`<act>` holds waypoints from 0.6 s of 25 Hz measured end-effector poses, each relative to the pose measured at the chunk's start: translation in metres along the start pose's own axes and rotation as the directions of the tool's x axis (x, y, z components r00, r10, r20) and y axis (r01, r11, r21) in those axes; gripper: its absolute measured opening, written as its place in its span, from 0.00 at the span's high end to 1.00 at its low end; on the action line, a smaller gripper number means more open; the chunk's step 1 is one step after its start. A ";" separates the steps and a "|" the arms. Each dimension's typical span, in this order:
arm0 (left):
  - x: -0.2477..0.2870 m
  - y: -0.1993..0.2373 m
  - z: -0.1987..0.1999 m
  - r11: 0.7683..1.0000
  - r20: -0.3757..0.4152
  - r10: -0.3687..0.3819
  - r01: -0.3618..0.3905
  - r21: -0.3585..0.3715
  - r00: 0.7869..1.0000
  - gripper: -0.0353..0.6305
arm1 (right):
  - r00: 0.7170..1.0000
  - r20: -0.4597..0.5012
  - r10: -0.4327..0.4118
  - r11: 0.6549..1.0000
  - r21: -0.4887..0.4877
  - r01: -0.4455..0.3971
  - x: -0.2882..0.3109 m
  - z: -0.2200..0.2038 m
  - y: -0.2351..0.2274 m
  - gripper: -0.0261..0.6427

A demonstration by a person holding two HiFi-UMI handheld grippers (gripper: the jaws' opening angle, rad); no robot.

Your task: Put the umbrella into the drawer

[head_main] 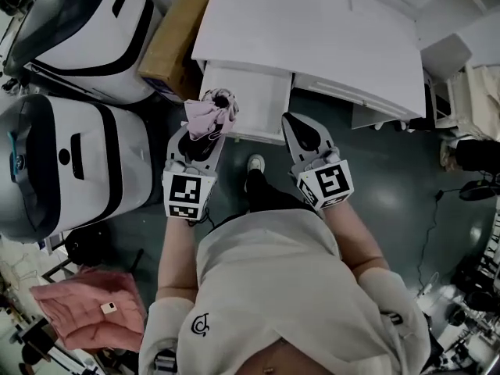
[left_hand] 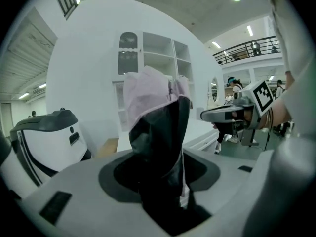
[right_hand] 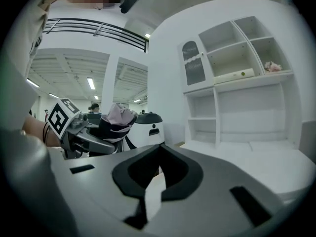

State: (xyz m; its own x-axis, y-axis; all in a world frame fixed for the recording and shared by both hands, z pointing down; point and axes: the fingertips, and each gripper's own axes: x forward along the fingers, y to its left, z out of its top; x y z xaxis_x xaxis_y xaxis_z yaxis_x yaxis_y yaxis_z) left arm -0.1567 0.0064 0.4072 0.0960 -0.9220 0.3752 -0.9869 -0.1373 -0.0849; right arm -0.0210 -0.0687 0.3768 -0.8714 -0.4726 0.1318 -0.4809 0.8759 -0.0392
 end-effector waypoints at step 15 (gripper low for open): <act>0.188 0.002 -0.054 0.937 -0.227 -0.307 0.335 0.095 0.924 0.60 | 0.989 -0.087 -0.124 0.987 0.091 0.131 0.070 -0.044 -0.110 0.95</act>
State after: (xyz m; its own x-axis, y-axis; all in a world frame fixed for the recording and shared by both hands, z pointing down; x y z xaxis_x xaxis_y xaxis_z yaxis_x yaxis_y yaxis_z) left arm -0.1476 -0.1476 0.5273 0.3624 -0.7279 0.5821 -0.8806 -0.4719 -0.0419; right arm -0.0245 -0.1942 0.4335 -0.7936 -0.5669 0.2209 -0.5980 0.7938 -0.1111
